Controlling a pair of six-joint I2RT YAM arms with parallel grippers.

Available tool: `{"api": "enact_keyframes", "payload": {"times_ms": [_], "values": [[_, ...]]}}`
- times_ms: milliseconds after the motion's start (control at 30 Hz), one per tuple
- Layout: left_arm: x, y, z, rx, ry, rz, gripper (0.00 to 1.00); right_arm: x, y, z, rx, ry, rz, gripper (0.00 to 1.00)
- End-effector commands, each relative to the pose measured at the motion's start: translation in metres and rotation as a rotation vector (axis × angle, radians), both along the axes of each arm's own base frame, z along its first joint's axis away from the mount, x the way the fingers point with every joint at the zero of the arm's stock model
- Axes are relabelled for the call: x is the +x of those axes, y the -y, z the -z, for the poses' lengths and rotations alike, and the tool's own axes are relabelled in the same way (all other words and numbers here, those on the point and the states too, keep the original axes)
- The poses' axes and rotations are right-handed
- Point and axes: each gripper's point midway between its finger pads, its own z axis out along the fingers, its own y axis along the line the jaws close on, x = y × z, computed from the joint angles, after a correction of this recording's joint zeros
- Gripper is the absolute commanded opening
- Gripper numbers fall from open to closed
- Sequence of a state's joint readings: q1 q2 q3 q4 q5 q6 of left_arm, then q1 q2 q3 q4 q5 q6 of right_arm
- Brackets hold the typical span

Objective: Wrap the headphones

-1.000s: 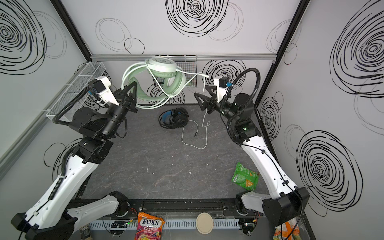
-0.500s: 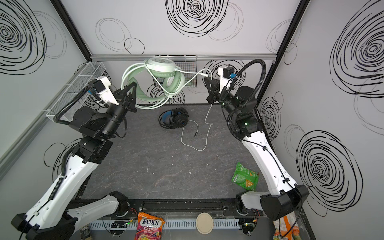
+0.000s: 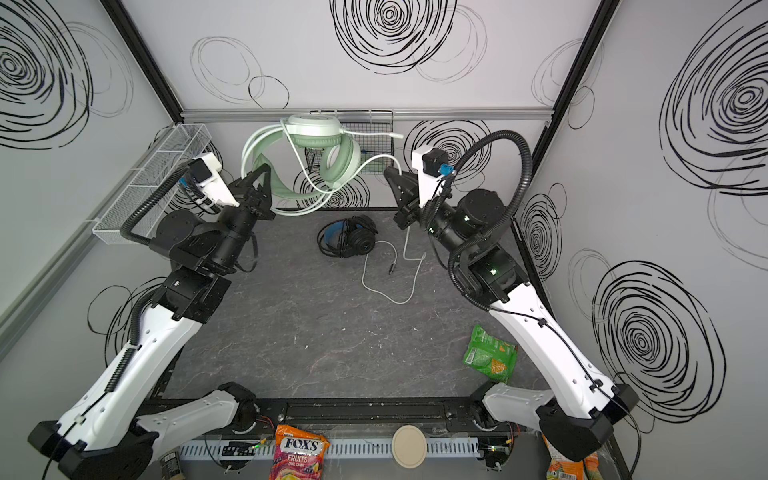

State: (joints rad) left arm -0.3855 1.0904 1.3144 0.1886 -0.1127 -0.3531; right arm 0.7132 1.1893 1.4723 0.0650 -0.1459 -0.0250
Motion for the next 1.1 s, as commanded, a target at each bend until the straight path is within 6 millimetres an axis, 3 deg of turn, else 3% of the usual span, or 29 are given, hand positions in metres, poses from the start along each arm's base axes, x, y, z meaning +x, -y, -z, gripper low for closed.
{"api": "enact_keyframes", "payload": {"times_ms": [0,100,200,433,567,800,933,1067], "values": [[-0.023,-0.01,-0.053,-0.147,0.171,0.051,0.0,-0.027,-0.023,0.026,-0.03,-0.055,-0.093,0.0],[-0.029,-0.008,-0.064,-0.189,0.198,0.113,0.0,-0.038,-0.033,0.047,-0.05,-0.106,-0.15,0.0],[-0.036,-0.01,-0.072,-0.238,0.224,0.156,0.0,-0.038,-0.032,0.063,-0.068,-0.132,-0.147,0.0],[-0.058,0.001,-0.092,-0.304,0.293,0.306,0.0,-0.016,-0.009,0.115,-0.043,-0.275,-0.119,0.0],[-0.067,0.016,-0.094,-0.335,0.319,0.436,0.0,0.002,0.012,0.122,-0.005,-0.313,-0.08,0.0],[-0.074,0.051,-0.087,-0.329,0.314,0.697,0.0,0.022,0.02,0.132,-0.058,-0.312,-0.021,0.0],[-0.08,0.076,-0.076,-0.273,0.283,0.838,0.0,0.033,0.031,0.129,-0.071,-0.301,0.01,0.0],[-0.088,0.103,-0.052,-0.203,0.233,0.988,0.0,0.048,0.043,0.12,-0.083,-0.286,0.047,0.0]]}}
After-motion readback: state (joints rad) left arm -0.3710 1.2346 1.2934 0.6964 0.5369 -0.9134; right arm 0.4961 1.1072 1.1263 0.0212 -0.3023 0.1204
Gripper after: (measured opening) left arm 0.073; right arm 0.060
